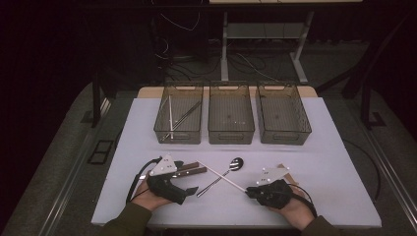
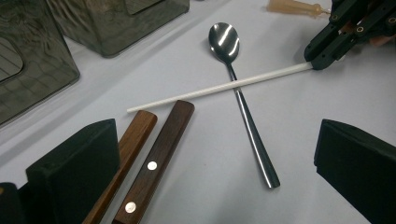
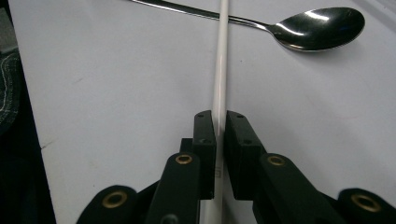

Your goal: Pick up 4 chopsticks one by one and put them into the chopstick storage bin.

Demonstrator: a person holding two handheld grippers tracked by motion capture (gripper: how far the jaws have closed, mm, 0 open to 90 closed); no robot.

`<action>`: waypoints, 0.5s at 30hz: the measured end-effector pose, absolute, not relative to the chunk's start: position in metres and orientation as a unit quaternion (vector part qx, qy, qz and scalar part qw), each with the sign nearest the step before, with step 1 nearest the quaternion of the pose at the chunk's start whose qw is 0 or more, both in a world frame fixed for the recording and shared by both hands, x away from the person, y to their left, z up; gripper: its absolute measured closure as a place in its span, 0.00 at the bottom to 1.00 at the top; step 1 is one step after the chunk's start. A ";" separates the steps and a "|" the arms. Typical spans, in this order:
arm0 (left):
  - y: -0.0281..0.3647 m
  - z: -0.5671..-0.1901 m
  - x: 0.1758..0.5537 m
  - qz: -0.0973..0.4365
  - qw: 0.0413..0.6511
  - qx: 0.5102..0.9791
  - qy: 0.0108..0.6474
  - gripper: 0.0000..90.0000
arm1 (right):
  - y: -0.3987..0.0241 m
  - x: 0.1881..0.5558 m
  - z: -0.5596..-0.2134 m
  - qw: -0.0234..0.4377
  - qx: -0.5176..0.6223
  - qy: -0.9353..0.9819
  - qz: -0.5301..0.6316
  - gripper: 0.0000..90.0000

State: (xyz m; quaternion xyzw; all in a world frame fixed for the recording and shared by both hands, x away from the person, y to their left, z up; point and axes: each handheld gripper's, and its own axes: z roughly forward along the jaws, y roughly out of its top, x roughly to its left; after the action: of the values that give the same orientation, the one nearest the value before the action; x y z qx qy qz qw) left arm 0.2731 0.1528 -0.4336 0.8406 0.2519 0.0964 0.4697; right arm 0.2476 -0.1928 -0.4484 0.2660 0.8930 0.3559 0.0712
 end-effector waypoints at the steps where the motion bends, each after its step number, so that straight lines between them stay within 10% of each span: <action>1: 0.153 -0.434 0.273 0.096 0.470 0.841 0.252 0.00 | -0.193 0.248 -0.448 0.072 0.266 0.893 0.355 0.92; 15: 0.153 -0.433 0.273 0.095 0.471 0.840 0.251 0.00 | -0.192 0.249 -0.447 0.079 0.272 0.892 0.352 0.93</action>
State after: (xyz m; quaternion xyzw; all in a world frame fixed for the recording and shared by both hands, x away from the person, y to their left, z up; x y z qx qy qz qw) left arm 0.2732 0.1531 -0.4335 0.8402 0.2509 0.0953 0.4711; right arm 0.2486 -0.1918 -0.4466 0.2723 0.8919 0.3523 0.0790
